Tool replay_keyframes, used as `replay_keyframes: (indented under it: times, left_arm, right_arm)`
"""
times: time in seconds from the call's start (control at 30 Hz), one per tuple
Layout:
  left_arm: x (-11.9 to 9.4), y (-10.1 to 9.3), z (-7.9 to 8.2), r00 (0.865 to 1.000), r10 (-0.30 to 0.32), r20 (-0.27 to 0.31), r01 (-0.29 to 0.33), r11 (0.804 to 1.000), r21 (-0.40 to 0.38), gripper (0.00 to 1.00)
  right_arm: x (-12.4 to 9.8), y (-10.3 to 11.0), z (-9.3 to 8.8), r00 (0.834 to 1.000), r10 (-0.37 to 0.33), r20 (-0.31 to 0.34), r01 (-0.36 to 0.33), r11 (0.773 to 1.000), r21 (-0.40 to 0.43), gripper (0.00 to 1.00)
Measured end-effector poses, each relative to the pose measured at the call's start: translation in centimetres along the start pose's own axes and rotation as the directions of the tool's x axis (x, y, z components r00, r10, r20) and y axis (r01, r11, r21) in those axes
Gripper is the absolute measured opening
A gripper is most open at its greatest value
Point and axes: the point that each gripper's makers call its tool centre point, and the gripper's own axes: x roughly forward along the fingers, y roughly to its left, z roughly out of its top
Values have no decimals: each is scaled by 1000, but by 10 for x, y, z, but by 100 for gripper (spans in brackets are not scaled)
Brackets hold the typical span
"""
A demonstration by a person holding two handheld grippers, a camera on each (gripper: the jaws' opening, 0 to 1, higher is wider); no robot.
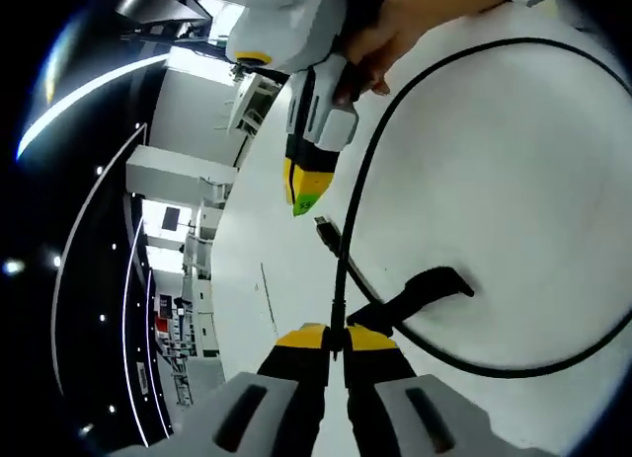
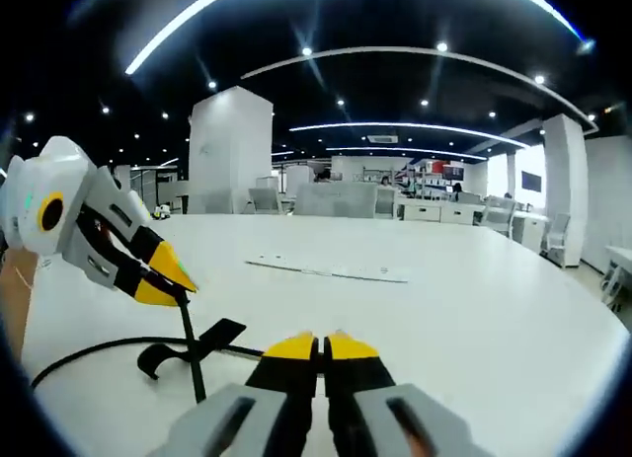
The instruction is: Find the charging cable on the desk, coil it up and secure with Velcro.
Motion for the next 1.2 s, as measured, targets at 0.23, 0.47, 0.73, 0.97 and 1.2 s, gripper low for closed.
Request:
replay_keyframes:
  times: [0.23, 0.47, 0.73, 0.97, 1.2]
  left_arm:
    - [12, -11, -22, 999, -35, -23, 34, 997, -66, 7]
    - [12, -13, -42, 997, -47, -54, 38, 987, -155, 7]
    - [-4, -22, -83, 980, -43, -193, -15, 957, -290, 7]
    - [-23, -38, -108, 959, -86, -271, -13, 940, -342, 7]
    - [-32, -43, -115, 934, -143, -326, 18, 933, -358, 7]
  right_arm:
    - [28, 18, -4, 998, 51, -32, -52, 997, -48, 3]
    - [26, 12, -23, 992, 8, -127, -30, 984, -176, 3]
    - [24, 11, -24, 993, 19, -116, -37, 987, -156, 3]
    - [22, 13, -23, 993, 6, -116, -26, 985, -172, 3]
    - [18, 14, -23, 994, -2, -108, -18, 981, -191, 3]
